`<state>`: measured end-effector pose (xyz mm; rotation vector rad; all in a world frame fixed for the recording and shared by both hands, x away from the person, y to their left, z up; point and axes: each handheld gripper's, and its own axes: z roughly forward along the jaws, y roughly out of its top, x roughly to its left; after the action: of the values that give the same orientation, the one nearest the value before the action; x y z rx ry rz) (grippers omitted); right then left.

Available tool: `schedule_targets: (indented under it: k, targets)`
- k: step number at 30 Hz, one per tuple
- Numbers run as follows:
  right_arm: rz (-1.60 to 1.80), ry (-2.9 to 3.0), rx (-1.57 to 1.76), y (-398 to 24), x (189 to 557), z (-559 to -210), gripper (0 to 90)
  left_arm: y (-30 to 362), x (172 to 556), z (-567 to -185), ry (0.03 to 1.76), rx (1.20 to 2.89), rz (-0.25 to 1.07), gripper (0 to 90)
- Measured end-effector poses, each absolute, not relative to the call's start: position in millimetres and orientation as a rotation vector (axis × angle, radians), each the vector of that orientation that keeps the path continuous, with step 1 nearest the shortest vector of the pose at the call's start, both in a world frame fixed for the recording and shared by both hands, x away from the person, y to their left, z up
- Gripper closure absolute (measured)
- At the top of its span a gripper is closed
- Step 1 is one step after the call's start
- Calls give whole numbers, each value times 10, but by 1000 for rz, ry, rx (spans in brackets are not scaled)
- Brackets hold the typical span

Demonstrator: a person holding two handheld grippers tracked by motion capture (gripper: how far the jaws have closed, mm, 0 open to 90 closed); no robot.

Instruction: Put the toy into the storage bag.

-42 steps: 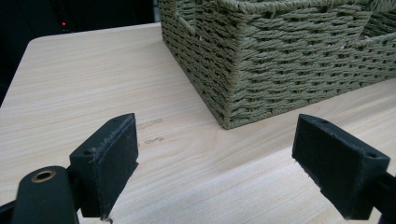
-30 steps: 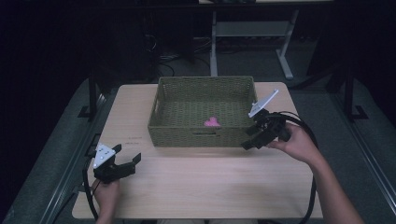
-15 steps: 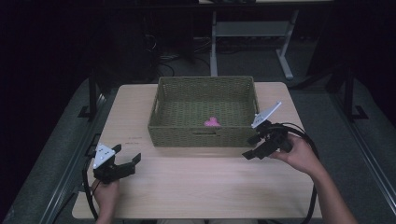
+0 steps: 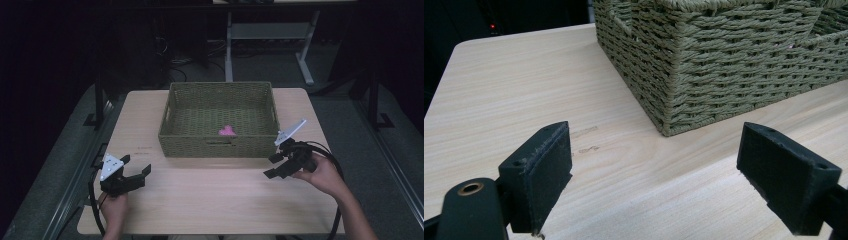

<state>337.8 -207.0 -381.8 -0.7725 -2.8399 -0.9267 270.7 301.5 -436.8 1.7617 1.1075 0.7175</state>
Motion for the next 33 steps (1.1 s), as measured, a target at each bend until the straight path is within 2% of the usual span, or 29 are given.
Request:
schedule_targets:
  k: [33]
  targets:
    - [-988, -2777, -946, -2435, 3058, -4312, 335, 2996, 2710, -4373, 1103, 1771, 719, 138]
